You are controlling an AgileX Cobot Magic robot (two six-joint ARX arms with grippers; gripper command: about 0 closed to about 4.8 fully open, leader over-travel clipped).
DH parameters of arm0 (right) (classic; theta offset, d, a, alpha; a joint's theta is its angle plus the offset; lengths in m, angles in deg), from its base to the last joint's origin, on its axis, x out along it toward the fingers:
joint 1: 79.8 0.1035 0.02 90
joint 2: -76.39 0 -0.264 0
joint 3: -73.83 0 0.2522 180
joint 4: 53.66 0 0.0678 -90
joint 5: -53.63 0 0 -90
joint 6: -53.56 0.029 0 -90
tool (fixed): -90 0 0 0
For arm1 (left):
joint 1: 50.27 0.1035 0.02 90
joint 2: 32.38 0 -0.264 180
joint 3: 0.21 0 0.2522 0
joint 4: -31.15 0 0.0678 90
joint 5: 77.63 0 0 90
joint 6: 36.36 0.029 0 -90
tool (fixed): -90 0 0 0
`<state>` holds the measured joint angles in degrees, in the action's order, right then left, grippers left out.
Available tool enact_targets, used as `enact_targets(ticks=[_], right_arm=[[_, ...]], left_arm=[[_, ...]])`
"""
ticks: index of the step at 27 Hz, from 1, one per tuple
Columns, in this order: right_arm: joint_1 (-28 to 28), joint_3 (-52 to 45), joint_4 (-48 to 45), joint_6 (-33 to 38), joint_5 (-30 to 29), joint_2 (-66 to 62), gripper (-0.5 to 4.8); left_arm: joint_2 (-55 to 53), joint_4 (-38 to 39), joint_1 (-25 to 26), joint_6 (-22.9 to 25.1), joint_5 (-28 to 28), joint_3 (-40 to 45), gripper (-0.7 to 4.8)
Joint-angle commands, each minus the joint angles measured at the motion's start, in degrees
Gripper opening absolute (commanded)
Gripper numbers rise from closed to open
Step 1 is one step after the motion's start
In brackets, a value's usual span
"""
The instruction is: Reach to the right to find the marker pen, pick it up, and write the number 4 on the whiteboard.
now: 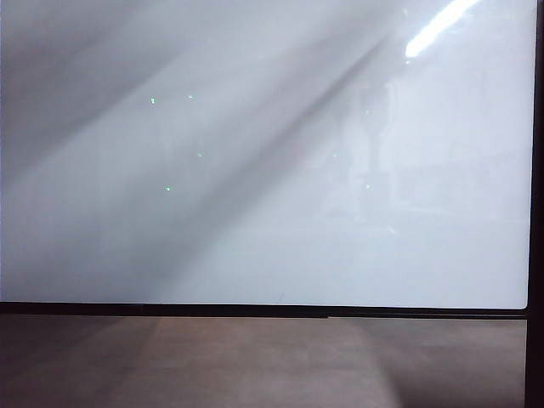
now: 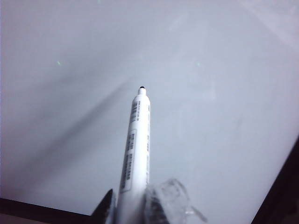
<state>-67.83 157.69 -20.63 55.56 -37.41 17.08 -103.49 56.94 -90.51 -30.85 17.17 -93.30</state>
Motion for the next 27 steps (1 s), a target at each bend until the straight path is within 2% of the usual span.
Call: enact_targets(ticks=[1, 4, 8, 18, 27], right_arm=[[0.31, 3.61, -1.44, -0.94, 1.55, -3.98, -0.03], [0.72, 6.1, -1.55, -0.98, 2.82, -6.38, -0.03], [0.79, 8.44, -1.92, -2.36, 1.73, -7.98, -0.03], [4.04, 9.18, -2.43, -6.56, 3.76, -8.74, -0.03], [5.09, 9.25, -3.19, -9.73, 7.06, -10.34, -0.02]], left_arm=[[-0.2, 0.63, 0.02, 0.17, 3.19, -1.25, -0.05], [-0.48, 1.09, 0.02, 0.39, 3.19, -2.05, -0.05], [-1.27, 2.05, 0.02, 1.6, 4.63, -2.82, -0.05], [-4.28, 1.44, 0.0, 1.53, 7.21, -3.06, -0.05], [-5.84, 2.05, 0.0, 1.55, 2.91, -4.11, -0.05]])
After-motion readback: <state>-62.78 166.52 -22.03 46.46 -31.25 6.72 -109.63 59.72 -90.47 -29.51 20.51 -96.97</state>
